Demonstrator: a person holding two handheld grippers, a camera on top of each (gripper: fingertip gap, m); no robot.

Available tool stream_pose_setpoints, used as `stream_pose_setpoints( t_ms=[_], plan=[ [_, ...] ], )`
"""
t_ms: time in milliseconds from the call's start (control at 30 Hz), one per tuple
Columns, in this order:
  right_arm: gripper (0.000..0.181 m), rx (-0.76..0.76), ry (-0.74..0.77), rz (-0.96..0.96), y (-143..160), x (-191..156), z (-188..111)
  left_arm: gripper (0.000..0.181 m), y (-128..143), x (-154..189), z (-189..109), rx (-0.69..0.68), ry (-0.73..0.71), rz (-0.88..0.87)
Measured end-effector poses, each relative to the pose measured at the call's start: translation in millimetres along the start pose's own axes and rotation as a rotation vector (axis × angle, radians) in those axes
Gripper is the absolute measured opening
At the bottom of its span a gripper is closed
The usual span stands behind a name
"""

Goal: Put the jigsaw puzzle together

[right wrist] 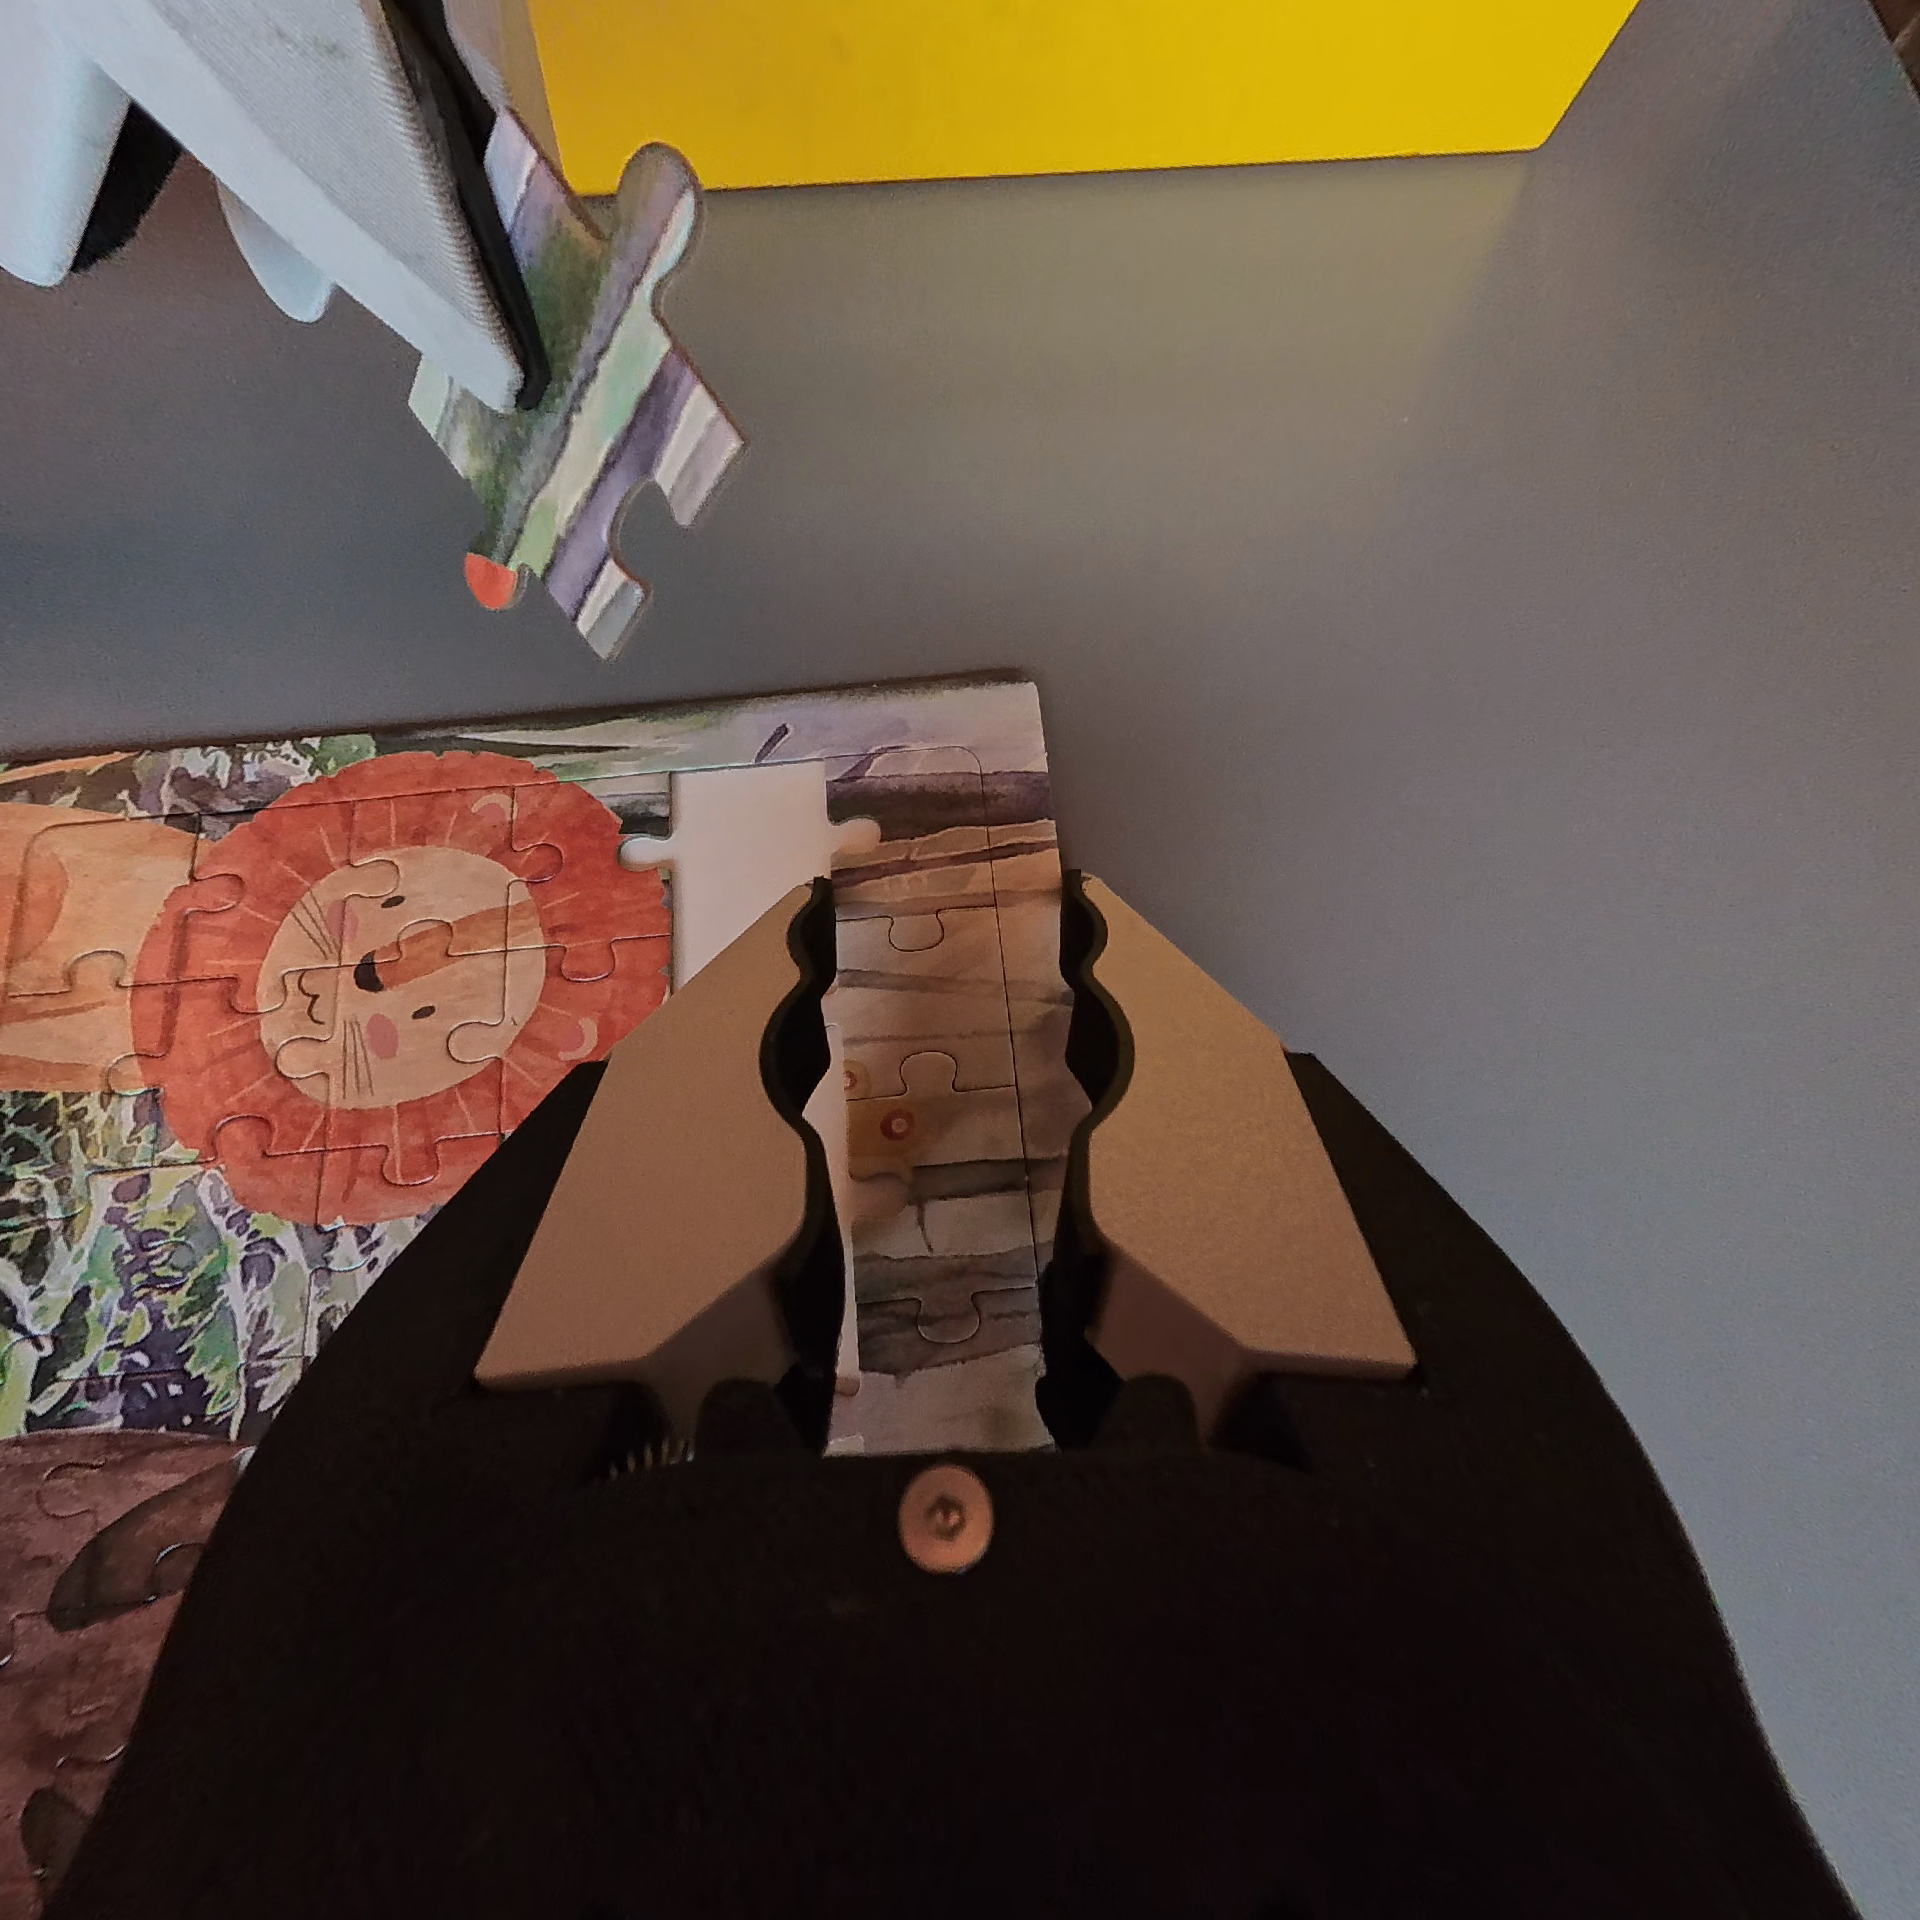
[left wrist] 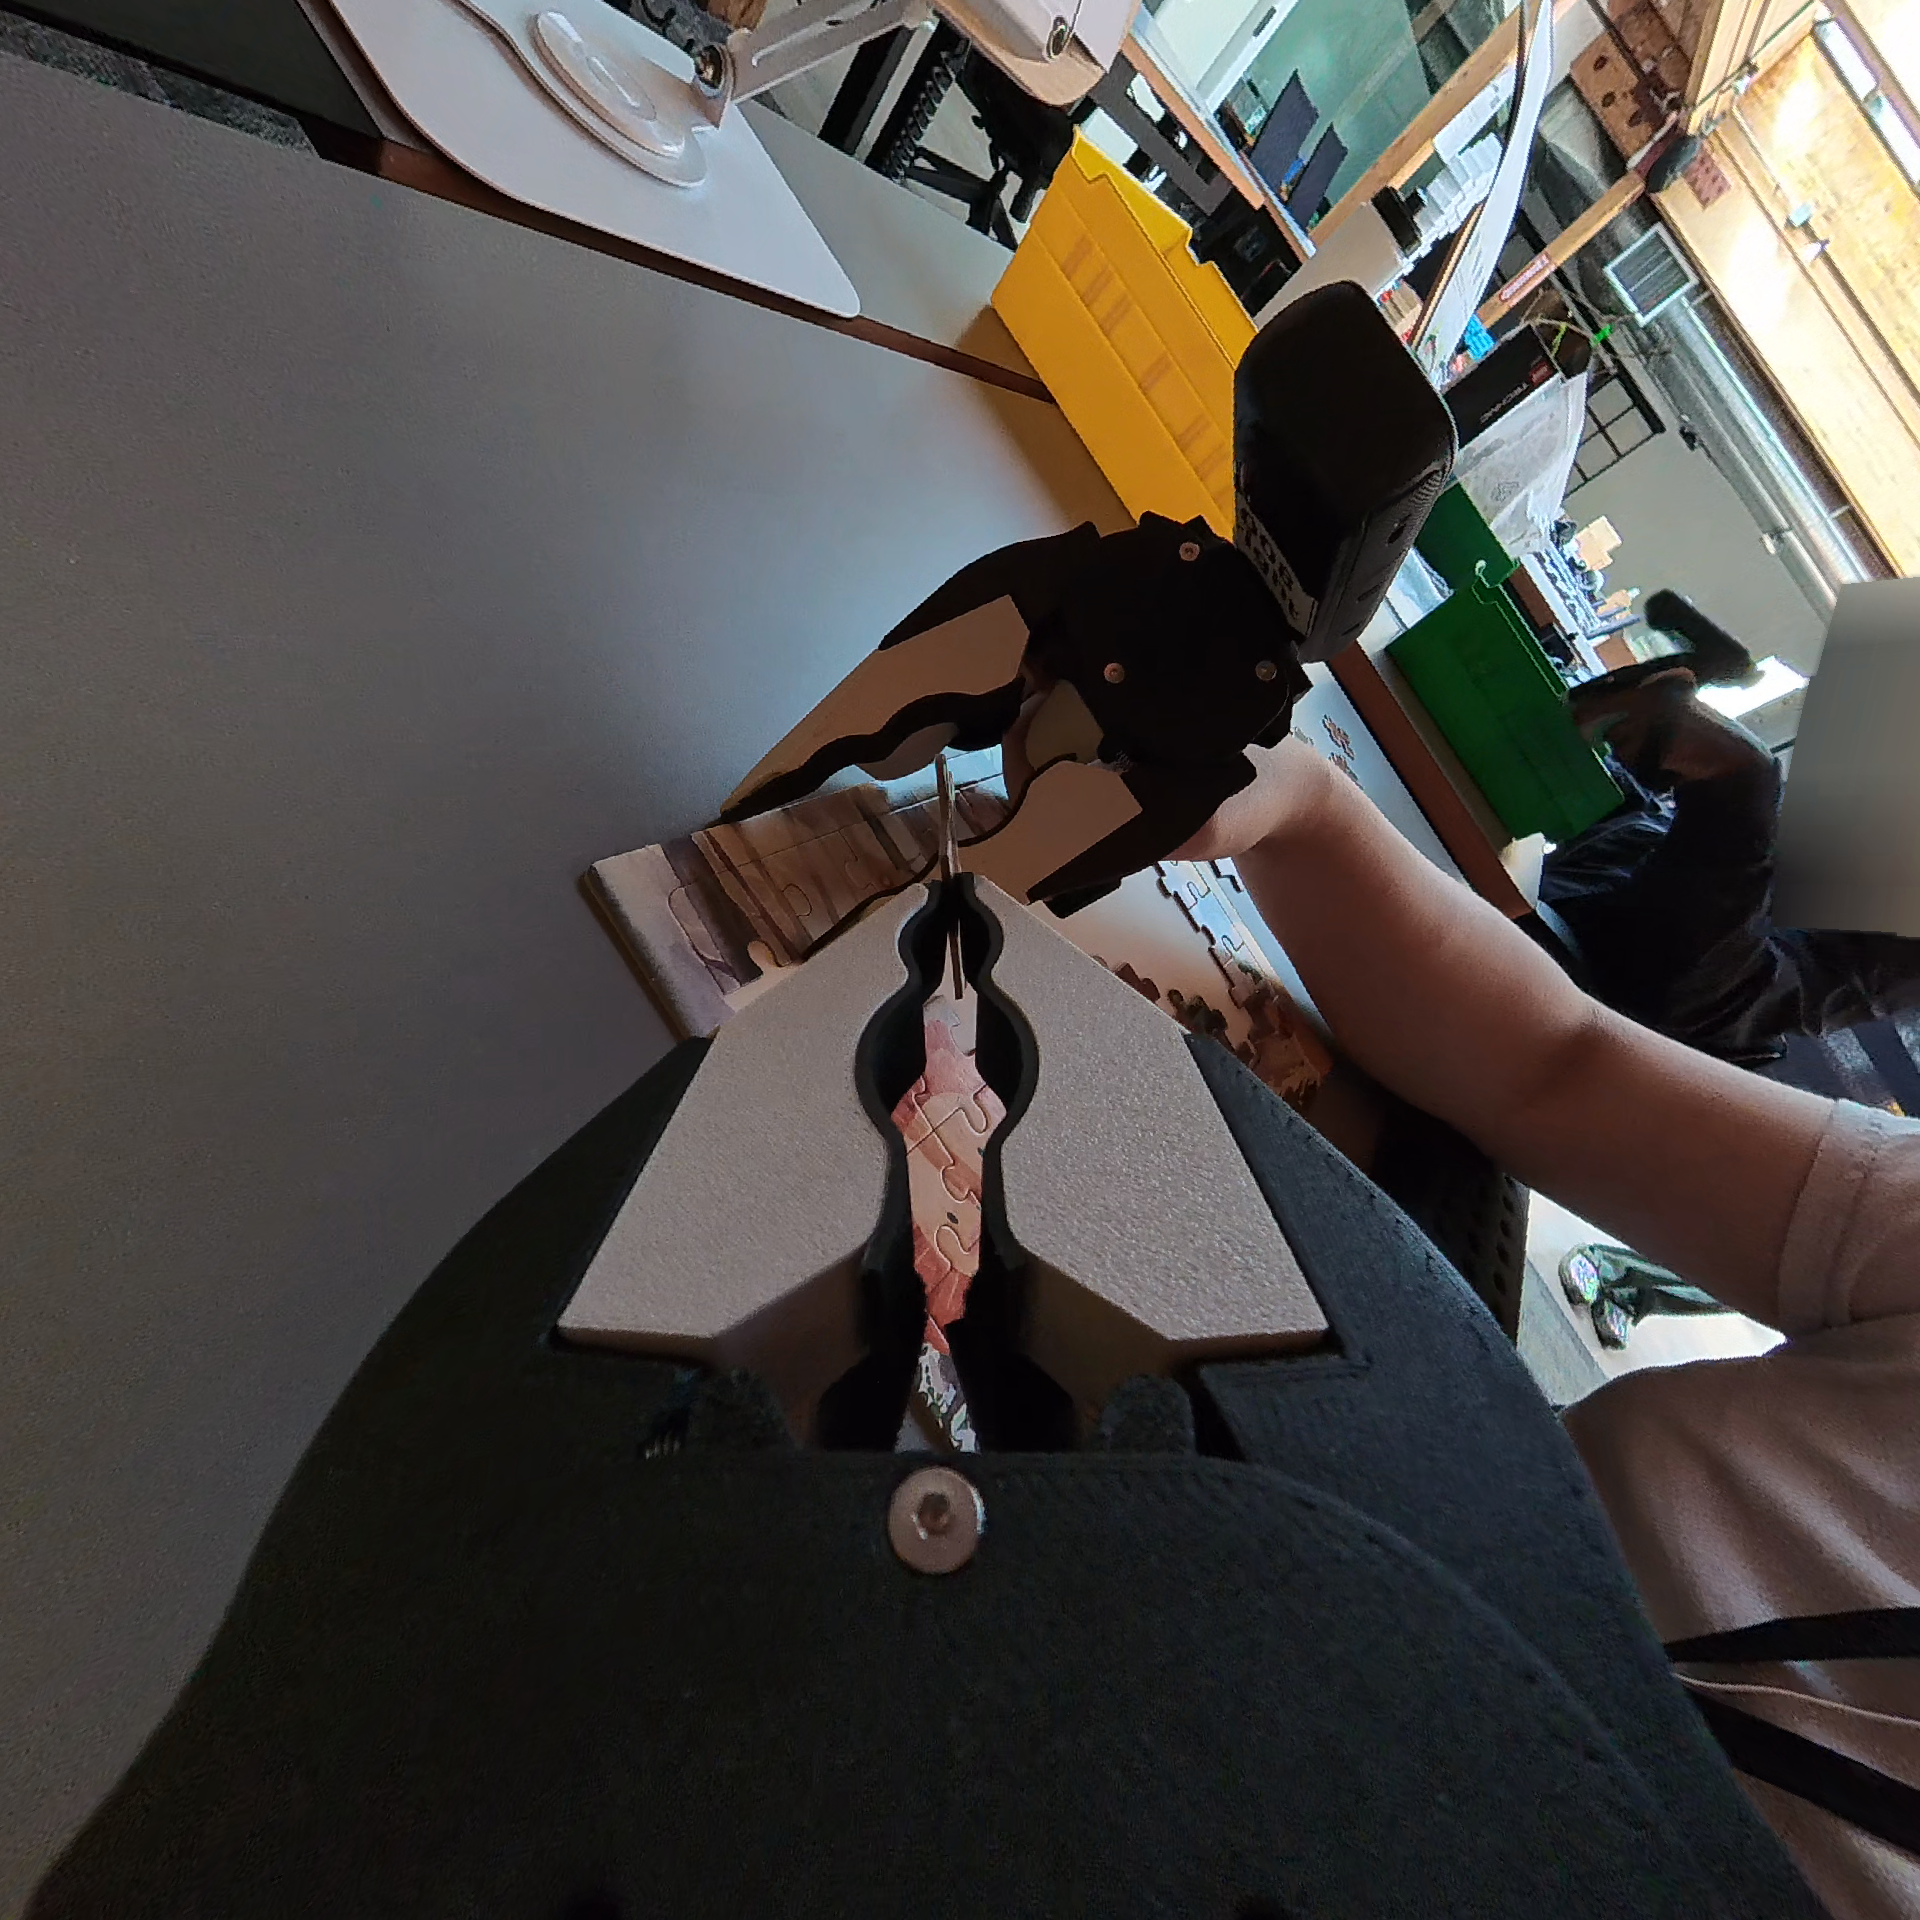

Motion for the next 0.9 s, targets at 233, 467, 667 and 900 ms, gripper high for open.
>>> stream_pose_setpoints(
  t_ms=[233, 467, 667, 900],
  plan=[
    [0.043, 0.009, -0.002, -0.001, -1, 0, 1, 0.0, 4, -3, 2, -0.027, -0.008, -0.014],
    [0.04, 0.207, 0.065, -0.291, -31, -16, -41, 0.0, 14, -6, 11, -0.107, -0.03, -0.052],
    [0.036, 0.2, 0.064, -0.382, -28, -29, -41, 0.0, 22, -8, 20, -0.157, 0.028, -0.1],
    [0.033, 0.186, 0.08, -0.496, -27, -45, -43, 0.0, 20, -7, 17, -0.128, 0.073, -0.138]
  ],
)
Point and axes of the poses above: each gripper's, where its closed fingertips meet, z out along the fingers, y out of its underside, x = y × z across the jaws, the point moved 6 cm from there along -z, back along the fingers, and after that the axes turned 2 degrees about z, right-handed, at the moved point
